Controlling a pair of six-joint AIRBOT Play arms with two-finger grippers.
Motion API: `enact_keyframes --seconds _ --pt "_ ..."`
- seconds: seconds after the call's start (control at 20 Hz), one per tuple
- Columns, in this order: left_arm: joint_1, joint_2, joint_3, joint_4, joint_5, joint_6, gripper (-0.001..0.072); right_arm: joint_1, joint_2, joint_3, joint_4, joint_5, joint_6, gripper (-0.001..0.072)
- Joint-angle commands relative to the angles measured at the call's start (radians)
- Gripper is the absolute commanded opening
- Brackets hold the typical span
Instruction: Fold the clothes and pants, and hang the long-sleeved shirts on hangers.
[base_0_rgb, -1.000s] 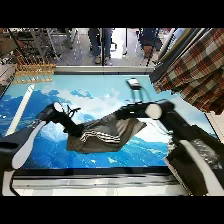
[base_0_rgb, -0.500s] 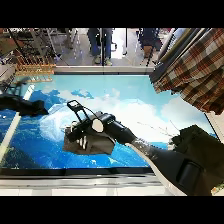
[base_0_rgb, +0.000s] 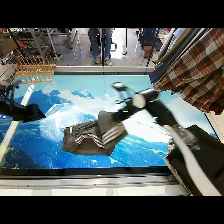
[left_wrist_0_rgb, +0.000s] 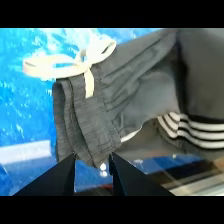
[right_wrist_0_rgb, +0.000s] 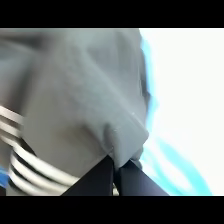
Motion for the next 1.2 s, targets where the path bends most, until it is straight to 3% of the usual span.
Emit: enact_keyframes --seconds 0.0,0.05,0.1,0.15,0.3,0.35,0.4,0.45,0.75,1.15 --pt "-0.058 0.0 -0.122 -0.041 0.004 0.021 0.0244 -0.211 0.114 -0.221 -0.014 0.081 -0.02 0.0017" --pt "-0.087 0.0 -0.158 -0.044 0.017 0.021 0.0243 -0.254 0.115 -0.275 -0.013 0.084 -0.02 0.0132" --pt "-0.119 -0.002 -0.194 -0.044 0.026 0.021 0.0244 -0.293 0.115 -0.32 -0.011 0.084 -0.026 0.0349" --pt "-0.146 -0.007 -0.222 -0.04 0.031 0.021 0.0244 -0.335 0.115 -0.359 0.003 0.083 -0.036 0.0485" --pt "-0.199 -0.041 -0.277 -0.013 0.047 0.019 0.0245 -0.439 0.115 -0.427 0.174 0.076 -0.168 0.0497" --pt "-0.2 -0.056 -0.284 -0.015 0.053 0.016 0.0315 -0.465 0.115 -0.451 0.247 0.074 -0.221 0.0501" --pt "-0.201 -0.074 -0.288 -0.014 0.067 0.016 0.0464 -0.483 0.115 -0.477 0.293 0.06 -0.254 0.0501" --pt "-0.201 -0.09 -0.289 -0.014 0.083 0.016 0.0502 -0.493 0.115 -0.505 0.313 0.037 -0.272 0.0501" --pt "-0.227 -0.174 -0.289 -0.021 0.106 0.016 0.05 -0.562 0.111 -0.616 0.349 -0.088 -0.353 0.0499" --pt "-0.256 -0.209 -0.289 -0.02 0.073 0.04 0.0499 -0.567 0.01 -0.615 0.488 -0.082 -0.504 0.0478"
